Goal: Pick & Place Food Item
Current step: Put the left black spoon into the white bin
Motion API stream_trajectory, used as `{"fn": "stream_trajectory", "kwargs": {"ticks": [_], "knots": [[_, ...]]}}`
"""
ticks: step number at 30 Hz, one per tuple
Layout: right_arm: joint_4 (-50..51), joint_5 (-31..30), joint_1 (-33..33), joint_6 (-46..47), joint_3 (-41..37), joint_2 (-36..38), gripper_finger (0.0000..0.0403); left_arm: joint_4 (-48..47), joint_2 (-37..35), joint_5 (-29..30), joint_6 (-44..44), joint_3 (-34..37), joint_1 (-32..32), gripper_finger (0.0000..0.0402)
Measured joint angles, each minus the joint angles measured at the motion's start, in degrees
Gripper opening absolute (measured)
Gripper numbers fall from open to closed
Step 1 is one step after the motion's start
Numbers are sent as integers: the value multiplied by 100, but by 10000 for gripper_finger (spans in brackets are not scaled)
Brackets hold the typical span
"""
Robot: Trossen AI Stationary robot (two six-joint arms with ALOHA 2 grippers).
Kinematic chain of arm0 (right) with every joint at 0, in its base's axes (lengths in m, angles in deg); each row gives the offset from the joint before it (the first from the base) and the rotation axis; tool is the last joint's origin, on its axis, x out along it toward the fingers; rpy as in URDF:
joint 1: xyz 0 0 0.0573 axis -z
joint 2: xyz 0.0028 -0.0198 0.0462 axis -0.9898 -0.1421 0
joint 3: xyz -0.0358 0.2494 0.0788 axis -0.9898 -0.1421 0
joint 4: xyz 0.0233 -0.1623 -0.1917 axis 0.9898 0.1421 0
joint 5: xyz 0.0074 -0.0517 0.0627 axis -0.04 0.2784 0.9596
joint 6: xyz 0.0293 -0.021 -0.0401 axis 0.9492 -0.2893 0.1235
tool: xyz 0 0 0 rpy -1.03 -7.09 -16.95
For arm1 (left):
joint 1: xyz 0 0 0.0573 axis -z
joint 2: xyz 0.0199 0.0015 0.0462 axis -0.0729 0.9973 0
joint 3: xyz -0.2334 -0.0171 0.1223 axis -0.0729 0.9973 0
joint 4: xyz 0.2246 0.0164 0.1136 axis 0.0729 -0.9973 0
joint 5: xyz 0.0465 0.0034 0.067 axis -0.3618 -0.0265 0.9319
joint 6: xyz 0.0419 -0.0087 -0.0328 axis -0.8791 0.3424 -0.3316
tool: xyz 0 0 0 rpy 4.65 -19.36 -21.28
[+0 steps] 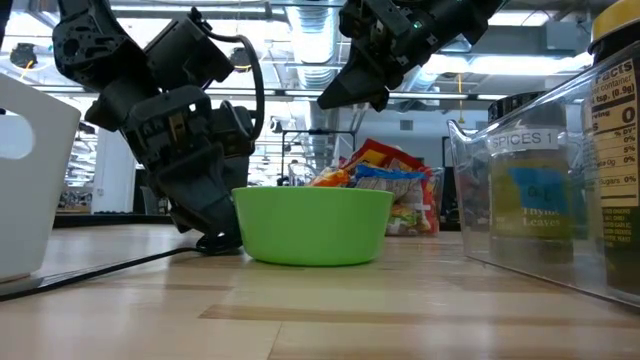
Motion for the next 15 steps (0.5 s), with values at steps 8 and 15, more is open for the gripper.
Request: {"fn": "stream_trajectory", "kwargs": {"ticks": [8,15], "knots": [[2,0,0,0,-1,0,4,27,-7,-22,44,2,0,26],[2,0,0,0,-1,0,4,24,-7,-55,73,2,0,19]]}}
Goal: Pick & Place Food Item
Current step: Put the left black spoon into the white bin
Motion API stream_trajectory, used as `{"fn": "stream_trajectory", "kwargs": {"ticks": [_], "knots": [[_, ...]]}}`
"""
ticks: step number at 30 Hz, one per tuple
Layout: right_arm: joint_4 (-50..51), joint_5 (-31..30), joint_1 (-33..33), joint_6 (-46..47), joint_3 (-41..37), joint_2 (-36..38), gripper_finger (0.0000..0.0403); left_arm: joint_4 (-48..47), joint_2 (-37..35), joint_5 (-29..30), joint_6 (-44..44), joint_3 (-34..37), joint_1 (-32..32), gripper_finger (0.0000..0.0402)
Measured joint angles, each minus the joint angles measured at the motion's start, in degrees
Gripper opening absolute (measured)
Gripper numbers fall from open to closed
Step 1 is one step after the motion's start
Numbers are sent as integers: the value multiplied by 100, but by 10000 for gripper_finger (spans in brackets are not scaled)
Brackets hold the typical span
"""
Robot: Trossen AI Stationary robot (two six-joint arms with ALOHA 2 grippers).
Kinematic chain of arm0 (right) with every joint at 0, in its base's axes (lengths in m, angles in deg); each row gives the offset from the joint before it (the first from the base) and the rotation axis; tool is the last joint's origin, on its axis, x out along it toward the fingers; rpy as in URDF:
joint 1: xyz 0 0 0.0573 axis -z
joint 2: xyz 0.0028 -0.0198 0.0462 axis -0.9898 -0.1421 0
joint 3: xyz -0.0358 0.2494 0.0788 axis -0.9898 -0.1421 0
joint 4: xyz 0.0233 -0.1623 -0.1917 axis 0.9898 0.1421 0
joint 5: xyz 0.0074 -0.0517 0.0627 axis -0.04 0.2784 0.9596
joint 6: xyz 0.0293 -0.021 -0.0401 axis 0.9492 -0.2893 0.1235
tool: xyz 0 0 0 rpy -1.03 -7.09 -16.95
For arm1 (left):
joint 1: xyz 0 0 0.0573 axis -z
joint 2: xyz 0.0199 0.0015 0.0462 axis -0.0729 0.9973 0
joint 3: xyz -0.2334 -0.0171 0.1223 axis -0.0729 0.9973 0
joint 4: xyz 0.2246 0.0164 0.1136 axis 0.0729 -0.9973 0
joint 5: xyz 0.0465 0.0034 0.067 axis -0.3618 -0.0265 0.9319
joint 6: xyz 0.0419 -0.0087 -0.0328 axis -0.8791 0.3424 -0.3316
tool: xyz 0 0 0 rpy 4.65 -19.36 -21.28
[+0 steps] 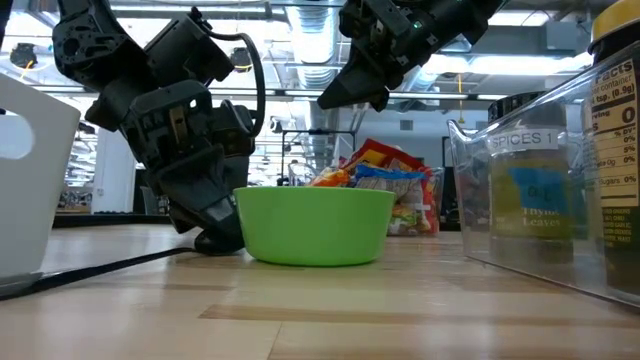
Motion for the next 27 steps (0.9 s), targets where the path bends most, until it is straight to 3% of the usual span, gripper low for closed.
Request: {"fn": "stream_trajectory", "kwargs": {"ticks": [9,27], "knots": [[-2,0,0,0,1,0,4,-91,-329,46,-64,2,2,10],[-9,0,0,0,-1,0,4,-508,-2450,317,-1133,15,2,3]]}}
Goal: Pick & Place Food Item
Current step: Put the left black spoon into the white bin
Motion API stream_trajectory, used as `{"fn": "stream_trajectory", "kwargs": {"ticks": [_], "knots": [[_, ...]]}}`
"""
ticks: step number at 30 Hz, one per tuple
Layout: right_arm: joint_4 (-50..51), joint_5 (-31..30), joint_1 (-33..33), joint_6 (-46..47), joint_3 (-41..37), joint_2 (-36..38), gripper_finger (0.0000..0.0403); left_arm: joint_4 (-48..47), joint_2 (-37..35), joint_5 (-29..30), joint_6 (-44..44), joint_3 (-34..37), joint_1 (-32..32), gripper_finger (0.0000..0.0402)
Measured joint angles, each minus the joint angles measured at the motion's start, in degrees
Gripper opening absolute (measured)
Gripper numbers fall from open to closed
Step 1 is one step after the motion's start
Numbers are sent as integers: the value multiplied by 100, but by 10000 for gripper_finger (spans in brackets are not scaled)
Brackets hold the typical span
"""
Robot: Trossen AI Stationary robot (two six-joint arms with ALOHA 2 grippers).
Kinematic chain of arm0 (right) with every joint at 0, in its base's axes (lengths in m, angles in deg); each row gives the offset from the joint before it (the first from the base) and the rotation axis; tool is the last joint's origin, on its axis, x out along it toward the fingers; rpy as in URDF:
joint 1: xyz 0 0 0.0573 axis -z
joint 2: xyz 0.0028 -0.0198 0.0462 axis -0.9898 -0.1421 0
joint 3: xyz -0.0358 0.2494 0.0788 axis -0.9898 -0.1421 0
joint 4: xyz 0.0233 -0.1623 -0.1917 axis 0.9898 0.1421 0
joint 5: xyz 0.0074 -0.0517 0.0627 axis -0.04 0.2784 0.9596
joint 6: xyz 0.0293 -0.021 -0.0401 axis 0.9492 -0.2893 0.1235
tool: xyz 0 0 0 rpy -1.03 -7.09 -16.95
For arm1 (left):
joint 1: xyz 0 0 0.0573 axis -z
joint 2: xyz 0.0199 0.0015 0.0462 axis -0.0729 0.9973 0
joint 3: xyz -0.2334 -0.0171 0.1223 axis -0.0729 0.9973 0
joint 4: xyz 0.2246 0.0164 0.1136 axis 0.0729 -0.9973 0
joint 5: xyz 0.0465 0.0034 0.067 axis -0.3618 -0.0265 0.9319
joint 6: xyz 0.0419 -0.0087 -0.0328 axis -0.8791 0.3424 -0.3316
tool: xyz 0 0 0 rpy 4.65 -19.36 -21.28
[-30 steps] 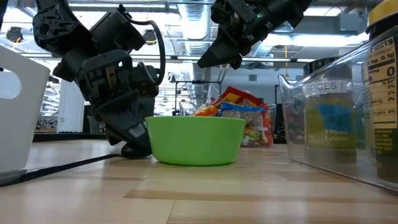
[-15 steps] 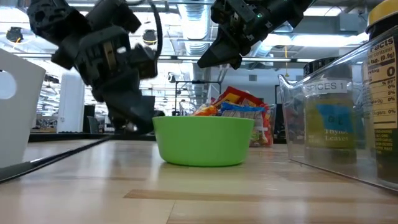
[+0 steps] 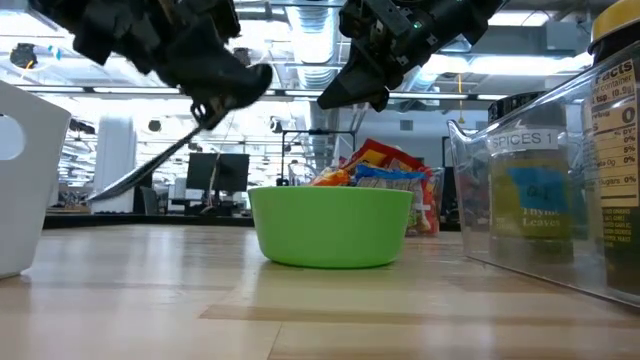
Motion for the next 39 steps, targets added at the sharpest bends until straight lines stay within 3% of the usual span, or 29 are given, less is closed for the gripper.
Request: {"fn": "stream_trajectory", "kwargs": {"ticks": [17,21,29,35,39], "knots": [[2,0,0,-2,2,0,4,57,-1200,228,-217,-4,495,2],[2,-1,0,-2,1,0,4,48,-1567,66,232,-9,661,1],[0,-2,0,-2,1,0,4,-318,-2123,-1109,1571,-13,936,1],[0,-2,0,-2,2,0,4,-1657,-2070,-1100,3060,-17,1252,2],[-2,-2,0,-2,1,0,4,-2501,-1885,-720,3448,-13,1443,2]]}}
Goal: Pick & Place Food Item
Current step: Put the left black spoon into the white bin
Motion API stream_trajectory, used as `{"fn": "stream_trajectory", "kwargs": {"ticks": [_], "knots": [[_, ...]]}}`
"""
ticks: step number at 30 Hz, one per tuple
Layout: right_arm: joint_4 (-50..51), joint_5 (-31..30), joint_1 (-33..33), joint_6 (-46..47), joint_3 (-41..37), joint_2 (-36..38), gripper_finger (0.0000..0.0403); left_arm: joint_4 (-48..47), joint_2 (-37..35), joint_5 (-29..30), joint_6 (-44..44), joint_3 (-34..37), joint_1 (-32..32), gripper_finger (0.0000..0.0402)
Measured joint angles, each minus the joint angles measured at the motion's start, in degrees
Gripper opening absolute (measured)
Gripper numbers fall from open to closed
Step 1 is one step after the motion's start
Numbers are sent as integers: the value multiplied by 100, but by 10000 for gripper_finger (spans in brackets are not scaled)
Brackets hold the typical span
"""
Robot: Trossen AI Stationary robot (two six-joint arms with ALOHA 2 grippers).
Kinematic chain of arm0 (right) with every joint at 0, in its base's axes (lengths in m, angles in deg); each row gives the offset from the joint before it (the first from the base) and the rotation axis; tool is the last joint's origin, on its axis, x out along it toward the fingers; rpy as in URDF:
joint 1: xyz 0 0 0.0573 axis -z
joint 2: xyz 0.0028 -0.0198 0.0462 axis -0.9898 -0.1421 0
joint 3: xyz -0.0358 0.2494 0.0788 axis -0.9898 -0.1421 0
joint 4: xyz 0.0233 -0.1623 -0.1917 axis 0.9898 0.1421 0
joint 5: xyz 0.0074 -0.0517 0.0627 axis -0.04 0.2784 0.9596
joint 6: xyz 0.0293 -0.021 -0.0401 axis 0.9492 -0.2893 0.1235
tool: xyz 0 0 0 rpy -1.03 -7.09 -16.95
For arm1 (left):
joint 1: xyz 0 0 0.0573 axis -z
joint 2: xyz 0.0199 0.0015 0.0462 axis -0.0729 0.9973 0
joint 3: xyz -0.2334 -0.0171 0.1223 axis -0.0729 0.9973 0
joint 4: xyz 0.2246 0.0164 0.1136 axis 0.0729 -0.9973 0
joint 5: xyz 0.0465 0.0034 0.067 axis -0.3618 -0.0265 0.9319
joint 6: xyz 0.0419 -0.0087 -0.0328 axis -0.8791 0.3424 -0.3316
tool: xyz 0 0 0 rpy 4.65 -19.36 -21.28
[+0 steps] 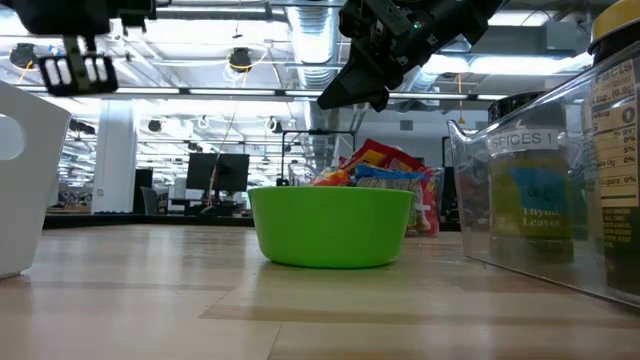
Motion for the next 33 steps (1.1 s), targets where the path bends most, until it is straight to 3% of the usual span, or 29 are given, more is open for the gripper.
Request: {"fn": "stream_trajectory", "kwargs": {"ticks": [15,33], "knots": [[-20,0,0,0,1,0,4,-284,954,109,-653,0,649,2],[-42,0,0,0,1,0,4,376,1071,254,-2227,-2,750,4]]}}
